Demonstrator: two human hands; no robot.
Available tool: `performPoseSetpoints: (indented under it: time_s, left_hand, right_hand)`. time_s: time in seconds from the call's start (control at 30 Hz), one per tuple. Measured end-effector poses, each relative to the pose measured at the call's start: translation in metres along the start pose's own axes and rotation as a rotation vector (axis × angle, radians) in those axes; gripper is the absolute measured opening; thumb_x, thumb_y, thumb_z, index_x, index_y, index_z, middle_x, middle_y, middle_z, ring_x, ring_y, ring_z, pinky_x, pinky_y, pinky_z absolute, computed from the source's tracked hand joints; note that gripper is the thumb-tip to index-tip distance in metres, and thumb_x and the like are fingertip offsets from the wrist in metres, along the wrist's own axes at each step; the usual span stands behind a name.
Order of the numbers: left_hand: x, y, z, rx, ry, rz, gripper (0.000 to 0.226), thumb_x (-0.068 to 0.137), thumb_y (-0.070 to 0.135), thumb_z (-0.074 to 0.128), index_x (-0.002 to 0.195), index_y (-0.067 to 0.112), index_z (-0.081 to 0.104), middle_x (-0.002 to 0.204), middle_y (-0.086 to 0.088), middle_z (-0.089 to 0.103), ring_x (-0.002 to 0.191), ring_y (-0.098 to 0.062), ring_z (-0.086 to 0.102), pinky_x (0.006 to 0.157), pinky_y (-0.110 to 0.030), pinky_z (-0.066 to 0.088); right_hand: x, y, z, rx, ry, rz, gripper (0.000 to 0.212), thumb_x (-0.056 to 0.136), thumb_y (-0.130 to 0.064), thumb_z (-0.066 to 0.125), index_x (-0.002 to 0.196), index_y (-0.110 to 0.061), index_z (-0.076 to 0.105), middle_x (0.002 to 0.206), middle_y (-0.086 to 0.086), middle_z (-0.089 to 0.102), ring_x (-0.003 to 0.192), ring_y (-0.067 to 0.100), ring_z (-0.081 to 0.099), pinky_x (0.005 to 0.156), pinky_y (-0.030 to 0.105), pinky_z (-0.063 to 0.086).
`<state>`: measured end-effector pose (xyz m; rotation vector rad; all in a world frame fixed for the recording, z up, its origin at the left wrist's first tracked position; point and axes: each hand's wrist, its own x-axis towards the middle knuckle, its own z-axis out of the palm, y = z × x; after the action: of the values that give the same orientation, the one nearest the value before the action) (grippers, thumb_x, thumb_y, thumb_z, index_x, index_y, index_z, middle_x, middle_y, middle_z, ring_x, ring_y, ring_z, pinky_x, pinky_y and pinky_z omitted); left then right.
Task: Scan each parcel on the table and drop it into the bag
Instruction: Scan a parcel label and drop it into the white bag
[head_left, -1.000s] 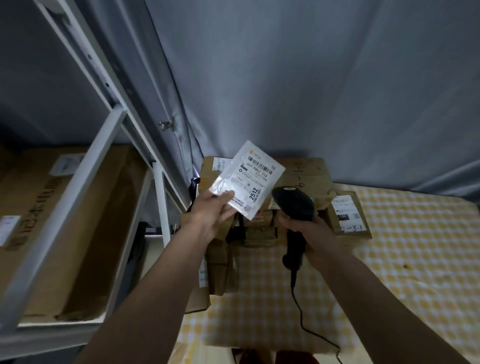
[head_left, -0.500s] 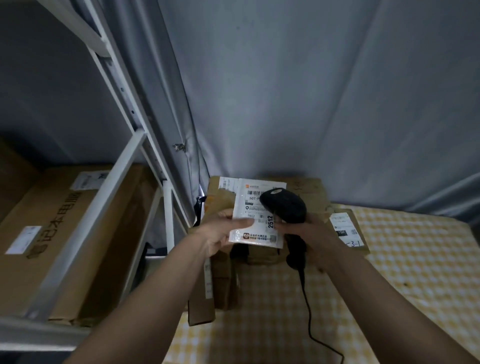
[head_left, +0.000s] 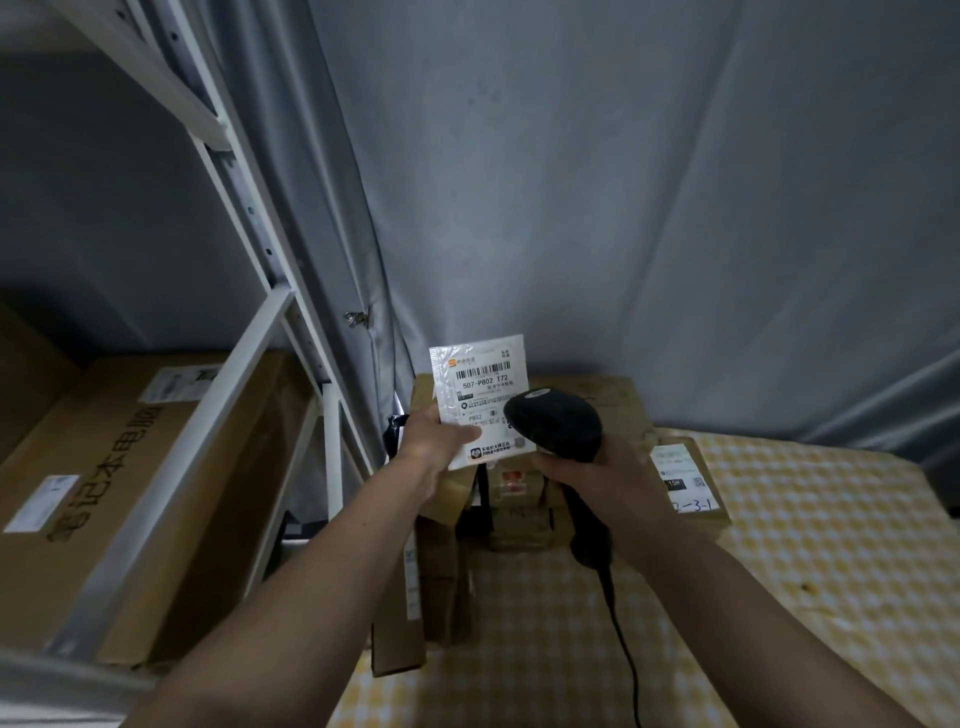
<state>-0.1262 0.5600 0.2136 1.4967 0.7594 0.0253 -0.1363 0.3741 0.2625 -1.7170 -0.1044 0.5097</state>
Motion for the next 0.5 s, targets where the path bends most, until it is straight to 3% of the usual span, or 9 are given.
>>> performPoseSetpoints:
  time_s: [0.1, 0.37, 0.5]
  left_hand:
    - [0.004, -0.002, 0.002, 0.020, 0.019, 0.006, 0.035, 0.084, -0.005, 0.068, 0.117, 0.007, 0.064, 0.121, -0.013, 0.067, 0.101, -0.027, 0.067, 0.080, -0.033, 0.056]
    - [0.010, -0.011, 0.004, 0.062, 0.023, -0.004, 0.038, 0.084, -0.003, 0.069, 0.119, 0.009, 0.063, 0.121, -0.012, 0.067, 0.098, -0.025, 0.068, 0.079, -0.034, 0.058]
    - [0.008, -0.011, 0.003, 0.081, 0.014, -0.010, 0.034, 0.085, -0.001, 0.068, 0.116, 0.010, 0.062, 0.124, -0.012, 0.066, 0.106, -0.028, 0.066, 0.084, -0.037, 0.057]
  right_hand:
    - [0.000, 0.001, 0.005, 0.036, -0.004, 0.017, 0.018, 0.085, -0.013, 0.069, 0.100, -0.022, 0.065, 0.085, -0.003, 0.068, 0.084, 0.014, 0.062, 0.066, 0.023, 0.043]
    - [0.001, 0.007, 0.007, 0.057, -0.011, 0.006, 0.021, 0.085, -0.012, 0.068, 0.105, -0.016, 0.065, 0.069, -0.010, 0.061, 0.072, 0.010, 0.057, 0.062, 0.020, 0.040]
    - [0.001, 0.009, 0.007, 0.055, -0.022, 0.020, 0.024, 0.086, -0.013, 0.067, 0.109, -0.016, 0.062, 0.080, -0.002, 0.061, 0.081, 0.015, 0.058, 0.067, 0.023, 0.041]
